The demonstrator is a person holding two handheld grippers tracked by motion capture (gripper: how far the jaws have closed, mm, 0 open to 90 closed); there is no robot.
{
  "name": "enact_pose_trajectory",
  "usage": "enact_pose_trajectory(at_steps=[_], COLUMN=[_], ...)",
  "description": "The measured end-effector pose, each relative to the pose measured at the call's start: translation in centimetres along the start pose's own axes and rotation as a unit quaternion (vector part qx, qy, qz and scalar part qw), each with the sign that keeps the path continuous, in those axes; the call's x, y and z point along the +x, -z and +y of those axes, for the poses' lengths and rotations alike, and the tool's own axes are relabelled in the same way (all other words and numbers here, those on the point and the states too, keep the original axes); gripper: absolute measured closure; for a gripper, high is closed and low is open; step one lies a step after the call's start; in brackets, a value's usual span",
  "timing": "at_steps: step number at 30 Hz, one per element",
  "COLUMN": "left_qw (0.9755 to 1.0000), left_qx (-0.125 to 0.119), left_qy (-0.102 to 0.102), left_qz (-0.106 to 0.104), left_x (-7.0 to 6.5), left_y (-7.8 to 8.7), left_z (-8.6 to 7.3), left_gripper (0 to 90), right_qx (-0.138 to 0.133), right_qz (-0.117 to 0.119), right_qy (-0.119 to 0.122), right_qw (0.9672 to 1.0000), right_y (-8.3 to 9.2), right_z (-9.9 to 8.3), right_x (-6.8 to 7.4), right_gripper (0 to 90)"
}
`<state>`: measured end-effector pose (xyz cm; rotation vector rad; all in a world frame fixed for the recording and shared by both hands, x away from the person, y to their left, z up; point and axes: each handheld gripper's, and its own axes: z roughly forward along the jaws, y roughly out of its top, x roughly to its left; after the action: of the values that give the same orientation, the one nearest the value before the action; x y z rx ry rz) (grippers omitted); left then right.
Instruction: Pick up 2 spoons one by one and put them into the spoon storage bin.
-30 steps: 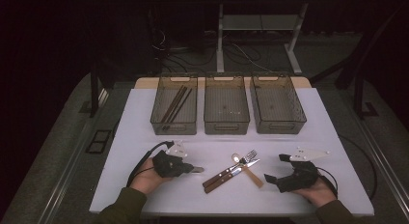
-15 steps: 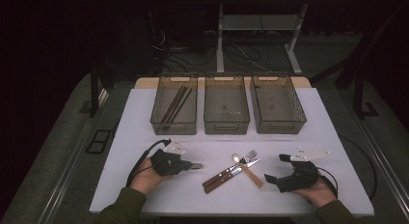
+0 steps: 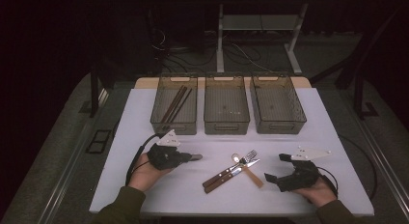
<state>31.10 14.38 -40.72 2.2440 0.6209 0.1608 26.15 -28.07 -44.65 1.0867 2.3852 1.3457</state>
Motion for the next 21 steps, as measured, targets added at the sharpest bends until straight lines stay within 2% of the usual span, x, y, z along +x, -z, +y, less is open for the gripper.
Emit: enact_pose_trajectory(at_steps=[9, 15, 21], left_qw=[0.9994, 0.9986, 0.9959], left_qx=[-0.034, -0.052, -0.084], left_qy=[0.005, 0.010, 0.032], left_qz=[-0.005, -0.001, -0.006], left_x=[0.3, 0.8, 1.7], left_y=[0.2, -0.1, -0.5], left_z=[1.6, 2.8, 4.5], left_gripper=[88.2, 88.2, 88.1], right_qx=[0.001, 0.000, -0.001], right_qz=[-0.003, -0.002, -0.004], right_qy=[0.002, 0.000, 0.000], right_qw=[1.0000, 1.0000, 1.0000], right_y=[0.0, 0.1, 0.2], right_z=[0.0, 0.0, -0.1], right_x=[0.0, 0.0, 0.1], right_gripper=[2.3, 2.3, 2.3])
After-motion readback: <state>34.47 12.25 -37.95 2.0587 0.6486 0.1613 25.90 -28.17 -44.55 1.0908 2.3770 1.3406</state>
